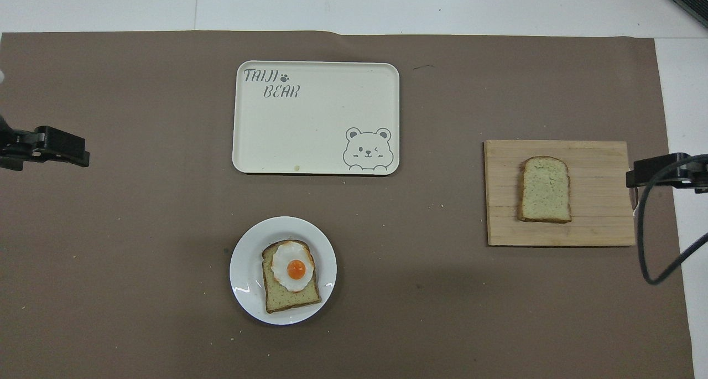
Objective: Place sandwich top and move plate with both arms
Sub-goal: 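Move the right gripper over the bread slice on the cutting board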
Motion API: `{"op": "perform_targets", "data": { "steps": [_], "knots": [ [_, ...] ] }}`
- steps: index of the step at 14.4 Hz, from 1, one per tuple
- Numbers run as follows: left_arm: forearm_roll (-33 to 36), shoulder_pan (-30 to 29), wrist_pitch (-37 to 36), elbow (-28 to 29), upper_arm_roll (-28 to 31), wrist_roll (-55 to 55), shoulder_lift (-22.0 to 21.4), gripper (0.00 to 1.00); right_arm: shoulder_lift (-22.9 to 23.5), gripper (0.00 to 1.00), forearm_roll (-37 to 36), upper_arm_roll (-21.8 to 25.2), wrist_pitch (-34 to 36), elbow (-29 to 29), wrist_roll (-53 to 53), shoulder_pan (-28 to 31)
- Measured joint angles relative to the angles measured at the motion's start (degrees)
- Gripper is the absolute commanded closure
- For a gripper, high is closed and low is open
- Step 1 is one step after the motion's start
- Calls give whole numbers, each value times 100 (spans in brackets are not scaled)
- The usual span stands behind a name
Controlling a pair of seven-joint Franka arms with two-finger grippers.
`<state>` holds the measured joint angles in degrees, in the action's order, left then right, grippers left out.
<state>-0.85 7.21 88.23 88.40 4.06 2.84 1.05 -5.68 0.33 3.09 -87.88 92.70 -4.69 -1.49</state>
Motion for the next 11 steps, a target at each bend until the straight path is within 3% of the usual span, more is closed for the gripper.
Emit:
{"op": "perform_targets", "data": {
  "steps": [8, 11],
  "knots": [
    [0, 0, 0, 0, 0, 0, 0, 0, 19, 0, 0, 5, -743, 683, 25, 103],
    [0, 0, 0, 0, 0, 0, 0, 0, 46, 0, 4, 18, -1196, 1126, 493, 319]
  ]
}}
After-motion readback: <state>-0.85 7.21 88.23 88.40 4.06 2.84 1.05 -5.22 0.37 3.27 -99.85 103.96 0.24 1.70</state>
